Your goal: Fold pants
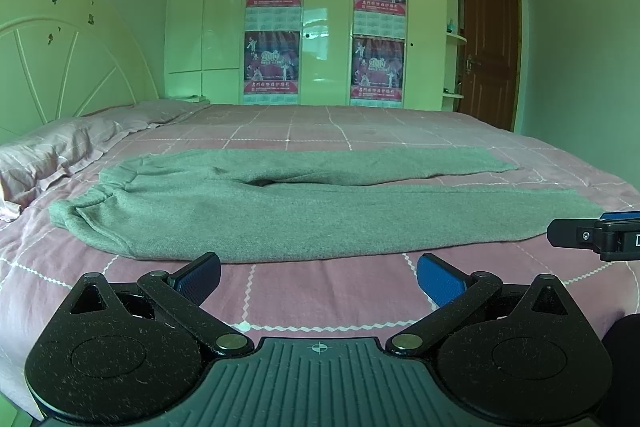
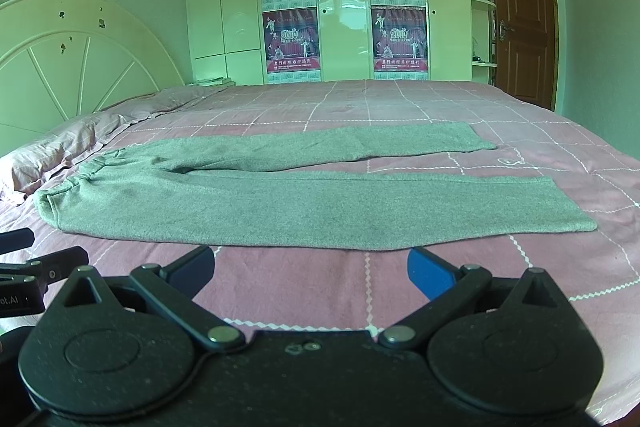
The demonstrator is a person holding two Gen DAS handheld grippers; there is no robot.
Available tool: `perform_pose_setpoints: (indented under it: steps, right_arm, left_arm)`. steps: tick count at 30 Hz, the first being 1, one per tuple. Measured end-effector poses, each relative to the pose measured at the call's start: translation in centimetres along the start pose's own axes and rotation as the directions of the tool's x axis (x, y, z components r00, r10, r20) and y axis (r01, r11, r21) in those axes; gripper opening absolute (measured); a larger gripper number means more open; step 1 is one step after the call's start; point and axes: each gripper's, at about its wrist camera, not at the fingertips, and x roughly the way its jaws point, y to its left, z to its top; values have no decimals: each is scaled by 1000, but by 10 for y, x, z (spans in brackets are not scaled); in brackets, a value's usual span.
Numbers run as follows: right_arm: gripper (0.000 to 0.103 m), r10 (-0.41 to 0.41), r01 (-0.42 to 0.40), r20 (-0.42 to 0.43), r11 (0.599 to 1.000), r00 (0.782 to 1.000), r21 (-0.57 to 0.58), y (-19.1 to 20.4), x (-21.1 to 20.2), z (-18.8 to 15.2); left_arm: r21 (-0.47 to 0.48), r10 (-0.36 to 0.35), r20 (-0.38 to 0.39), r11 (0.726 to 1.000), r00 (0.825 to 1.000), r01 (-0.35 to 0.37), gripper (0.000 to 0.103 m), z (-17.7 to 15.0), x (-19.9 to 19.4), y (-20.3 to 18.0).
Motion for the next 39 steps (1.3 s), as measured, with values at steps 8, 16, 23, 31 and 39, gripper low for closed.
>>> perform_pose_setpoints:
  steps: [8,16,23,31,39]
  right_arm:
    - [97,0,0,-1,1000,1000,2,0,0,1]
    - [97,0,0,-3,1000,1000,6,-1,-1,1]
    - [97,0,0,-4,1000,1000,6,-1,0,1]
    - [97,1,-1,-5,1000,1000,7,-1,0,1]
    - [97,2,-2,-6,1000,1000,7,-2,0,1]
  left_arm:
    - [1,4,2,1000,1000,-4,103,0,0,0]
    - [4,2,0,1000,1000,-2,103,1,1,1]
    - [6,0,-1,1000,1000,0,103,1,2,0]
    - [8,3,0,1000,1000,-3,103,0,2,0]
    - [11,1,1,1000,1000,-1,103,-1,3,0]
